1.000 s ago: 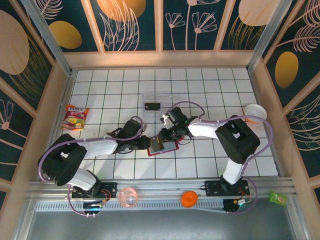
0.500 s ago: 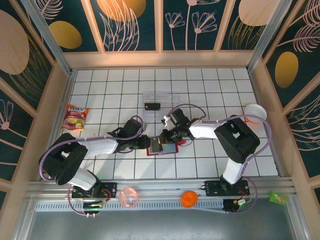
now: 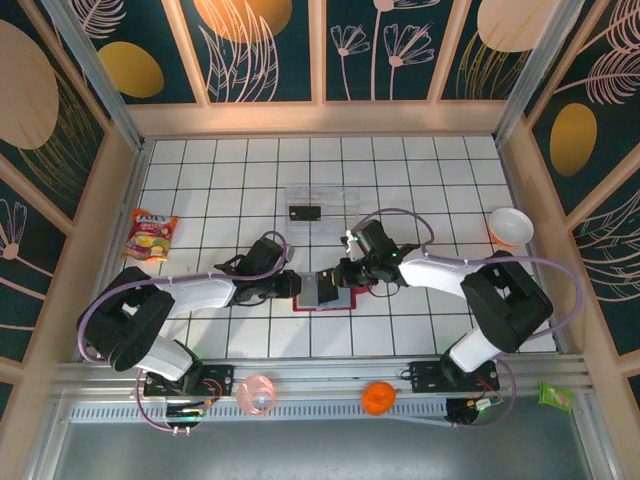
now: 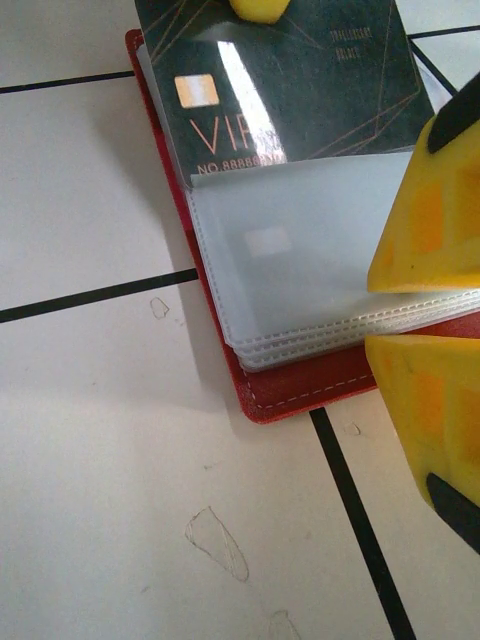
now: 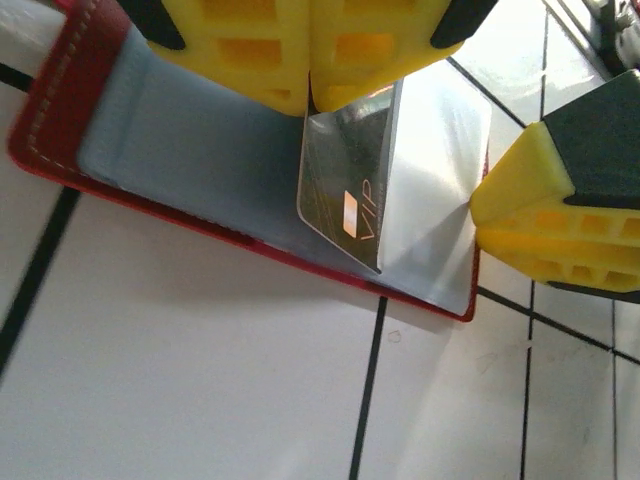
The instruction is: Take the credit cards out of the card holder
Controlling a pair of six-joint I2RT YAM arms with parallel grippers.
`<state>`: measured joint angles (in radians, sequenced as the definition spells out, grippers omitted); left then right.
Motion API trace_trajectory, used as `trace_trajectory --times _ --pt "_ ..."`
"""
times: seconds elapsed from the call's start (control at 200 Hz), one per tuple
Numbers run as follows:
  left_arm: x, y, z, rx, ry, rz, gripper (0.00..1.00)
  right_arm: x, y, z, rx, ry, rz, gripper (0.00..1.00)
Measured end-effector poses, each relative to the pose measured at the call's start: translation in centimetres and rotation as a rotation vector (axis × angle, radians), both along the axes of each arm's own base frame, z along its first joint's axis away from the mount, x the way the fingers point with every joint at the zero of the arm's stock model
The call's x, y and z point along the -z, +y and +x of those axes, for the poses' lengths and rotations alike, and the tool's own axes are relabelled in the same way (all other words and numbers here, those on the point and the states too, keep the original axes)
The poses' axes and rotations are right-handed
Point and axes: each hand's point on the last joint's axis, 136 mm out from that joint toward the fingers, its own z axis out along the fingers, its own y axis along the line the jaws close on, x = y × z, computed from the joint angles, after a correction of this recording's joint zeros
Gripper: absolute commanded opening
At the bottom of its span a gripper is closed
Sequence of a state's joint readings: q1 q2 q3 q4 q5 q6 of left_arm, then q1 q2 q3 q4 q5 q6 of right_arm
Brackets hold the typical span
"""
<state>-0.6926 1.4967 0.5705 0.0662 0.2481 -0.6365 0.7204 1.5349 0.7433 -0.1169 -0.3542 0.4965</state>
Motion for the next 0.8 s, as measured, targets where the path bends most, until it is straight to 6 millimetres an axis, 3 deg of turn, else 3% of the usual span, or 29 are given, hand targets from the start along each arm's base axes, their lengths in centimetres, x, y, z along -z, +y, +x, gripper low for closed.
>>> trace_trajectory --times 0.355,0.566,0.801 --pt "-0.1 0.0 0.1 0.005 -0.007 0.004 0.18 -1.7 1.0 0.0 0.023 -0.056 -0.131 0.00" --pt "-0.1 0.0 0.1 0.005 -0.008 0.004 0.18 -1.2 0.0 -0.3 0.039 -0.040 -0.181 0.00" --pt "0.0 -0.2 0.2 0.006 -0.009 0.000 0.17 -1.5 0.9 -0.7 0.026 -0.031 -0.144 0.00"
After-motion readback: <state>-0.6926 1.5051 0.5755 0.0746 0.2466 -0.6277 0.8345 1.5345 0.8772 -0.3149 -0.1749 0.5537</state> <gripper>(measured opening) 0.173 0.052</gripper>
